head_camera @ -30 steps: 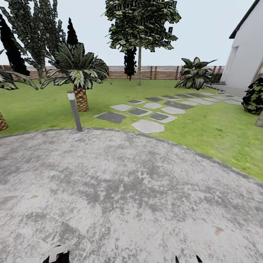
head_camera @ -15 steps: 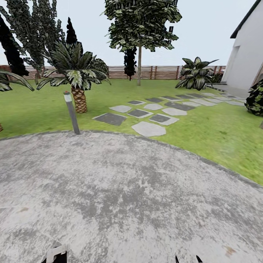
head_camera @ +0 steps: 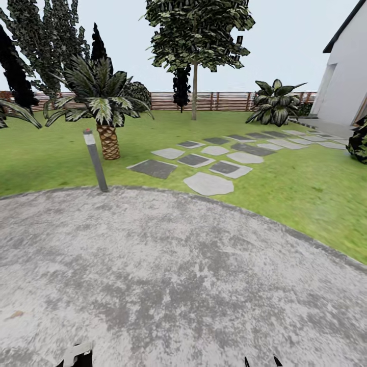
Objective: In the garden, pick up the pesticide atomizer on the floor and spray pesticide onto both trees until each tree trunk is fully covered.
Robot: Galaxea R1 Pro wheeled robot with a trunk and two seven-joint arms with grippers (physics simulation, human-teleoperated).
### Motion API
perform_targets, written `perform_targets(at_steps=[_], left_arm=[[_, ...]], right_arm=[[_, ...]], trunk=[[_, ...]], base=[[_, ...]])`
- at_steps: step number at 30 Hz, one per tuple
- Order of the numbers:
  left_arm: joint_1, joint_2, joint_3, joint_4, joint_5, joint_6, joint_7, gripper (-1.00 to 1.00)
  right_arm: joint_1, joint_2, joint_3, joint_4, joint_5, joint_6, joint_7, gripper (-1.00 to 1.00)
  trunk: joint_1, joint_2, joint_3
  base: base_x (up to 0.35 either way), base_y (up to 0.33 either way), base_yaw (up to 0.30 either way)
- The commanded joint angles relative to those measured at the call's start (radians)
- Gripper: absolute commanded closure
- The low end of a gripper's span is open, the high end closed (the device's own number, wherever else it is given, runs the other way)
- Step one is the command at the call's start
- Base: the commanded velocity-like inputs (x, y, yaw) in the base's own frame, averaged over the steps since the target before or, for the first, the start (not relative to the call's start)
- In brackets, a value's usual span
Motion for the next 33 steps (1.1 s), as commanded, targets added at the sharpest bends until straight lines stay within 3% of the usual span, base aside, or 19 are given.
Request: perform_targets(at_steps=[1,33], left_arm=[[0.000,0.000,0.000,0.000,0.000,0.000,0.000,1.00],[0.000,0.000,0.000,0.000,0.002,0.001,0.000,1.00]], right_arm=[[0.000,0.000,0.000,0.000,0.000,0.000,0.000,-1.00],[0.000,0.000,0.000,0.000,0.000,0.000,0.000,-1.00]], trunk=[[0.000,0.000,0.000],[0.000,0.000,0.000]], base=[[0.340,0.000,0.000],[0.340,0.000,0.000]])
